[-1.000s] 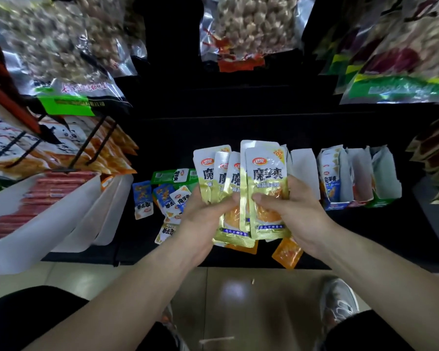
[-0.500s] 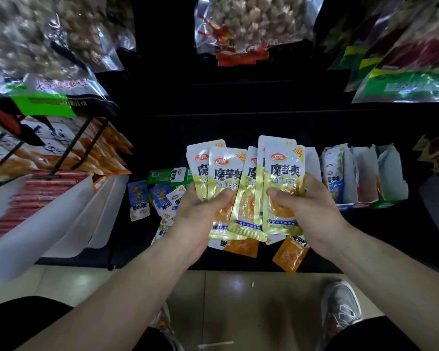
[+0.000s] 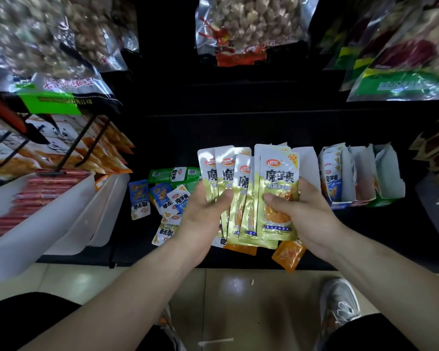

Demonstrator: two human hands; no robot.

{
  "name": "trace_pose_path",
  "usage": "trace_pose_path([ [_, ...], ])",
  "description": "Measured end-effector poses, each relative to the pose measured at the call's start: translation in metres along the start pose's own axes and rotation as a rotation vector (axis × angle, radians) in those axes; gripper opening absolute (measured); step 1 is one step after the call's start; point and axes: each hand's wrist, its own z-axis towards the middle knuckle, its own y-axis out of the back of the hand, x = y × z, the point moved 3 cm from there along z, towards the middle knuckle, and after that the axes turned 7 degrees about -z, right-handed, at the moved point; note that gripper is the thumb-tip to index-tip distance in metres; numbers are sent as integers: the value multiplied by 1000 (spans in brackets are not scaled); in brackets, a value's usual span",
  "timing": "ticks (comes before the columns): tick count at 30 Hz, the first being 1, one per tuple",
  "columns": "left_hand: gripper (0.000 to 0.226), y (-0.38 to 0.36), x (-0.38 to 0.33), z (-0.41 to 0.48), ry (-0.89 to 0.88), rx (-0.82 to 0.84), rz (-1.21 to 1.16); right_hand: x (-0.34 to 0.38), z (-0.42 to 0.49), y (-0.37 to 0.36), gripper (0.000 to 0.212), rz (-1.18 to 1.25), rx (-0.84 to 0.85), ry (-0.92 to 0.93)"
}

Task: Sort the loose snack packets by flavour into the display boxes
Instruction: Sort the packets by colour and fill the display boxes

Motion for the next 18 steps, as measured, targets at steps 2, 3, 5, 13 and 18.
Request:
trace_pose_path([
  [2, 88, 1, 0, 0, 17, 7, 17, 0, 0, 1, 34, -18, -8, 12],
  [3, 88, -2, -1, -1, 32, 5, 31, 0, 1, 1, 36, -26, -7, 16],
  [5, 86, -1, 1, -1, 54, 6, 34, 1, 1, 1, 37, -23, 0, 26],
  [13, 104, -16, 12, 1, 50, 89, -41, -4, 2, -11, 33, 55, -4, 20],
  [18, 79, -29, 14, -2, 29, 78, 129, -16, 7, -27, 49, 115, -46, -51],
])
